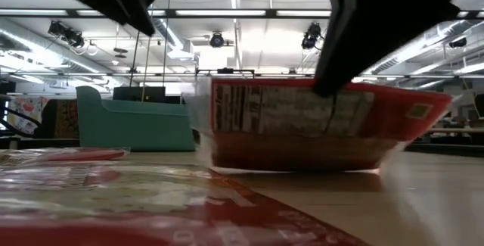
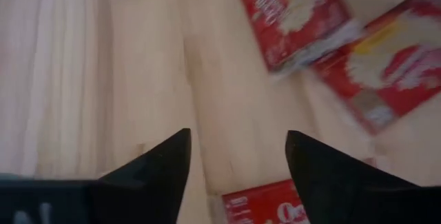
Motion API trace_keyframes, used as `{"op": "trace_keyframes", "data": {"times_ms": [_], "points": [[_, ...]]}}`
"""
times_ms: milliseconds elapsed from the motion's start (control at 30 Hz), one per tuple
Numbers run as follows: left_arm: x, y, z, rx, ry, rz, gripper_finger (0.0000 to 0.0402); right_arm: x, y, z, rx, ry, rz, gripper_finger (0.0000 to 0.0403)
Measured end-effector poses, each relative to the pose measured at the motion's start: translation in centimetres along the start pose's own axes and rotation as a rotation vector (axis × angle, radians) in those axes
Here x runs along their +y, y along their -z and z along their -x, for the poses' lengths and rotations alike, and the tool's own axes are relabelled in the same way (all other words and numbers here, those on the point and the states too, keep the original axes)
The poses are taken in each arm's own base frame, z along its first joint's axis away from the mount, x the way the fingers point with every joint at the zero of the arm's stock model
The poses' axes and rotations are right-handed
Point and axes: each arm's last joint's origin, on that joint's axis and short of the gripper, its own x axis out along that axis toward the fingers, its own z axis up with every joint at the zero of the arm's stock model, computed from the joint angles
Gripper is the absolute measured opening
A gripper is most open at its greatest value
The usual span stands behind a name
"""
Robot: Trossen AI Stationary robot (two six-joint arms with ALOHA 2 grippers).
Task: Sort popcorn bags into baskets
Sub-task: Put the popcorn bag into the bin
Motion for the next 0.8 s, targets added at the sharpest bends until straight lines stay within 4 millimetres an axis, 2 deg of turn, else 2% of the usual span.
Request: {"op": "trace_keyframes", "data": {"times_ms": [200, 333, 567, 800], "points": [[-0.8, 0.0, -2.4, 0.047, -0.034, -0.015, 0.0275, -1.6, -1.8, 0.2, -0.016, -0.004, -0.138, 0.0001], [-1.8, -0.2, -3.5, 0.040, -0.021, -0.038, 0.0273, -2.4, -2.8, 0.3, -0.041, 0.004, -0.207, 0.0001], [-3.7, -0.6, -5.0, -0.007, 0.010, -0.092, 0.0262, -3.7, -3.9, 0.9, -0.056, 0.034, -0.208, 0.0000], [-4.6, -1.0, -6.2, -0.062, 0.011, -0.098, 0.0260, -4.5, -4.3, 0.3, -0.048, 0.048, -0.224, 0.0000]]}}
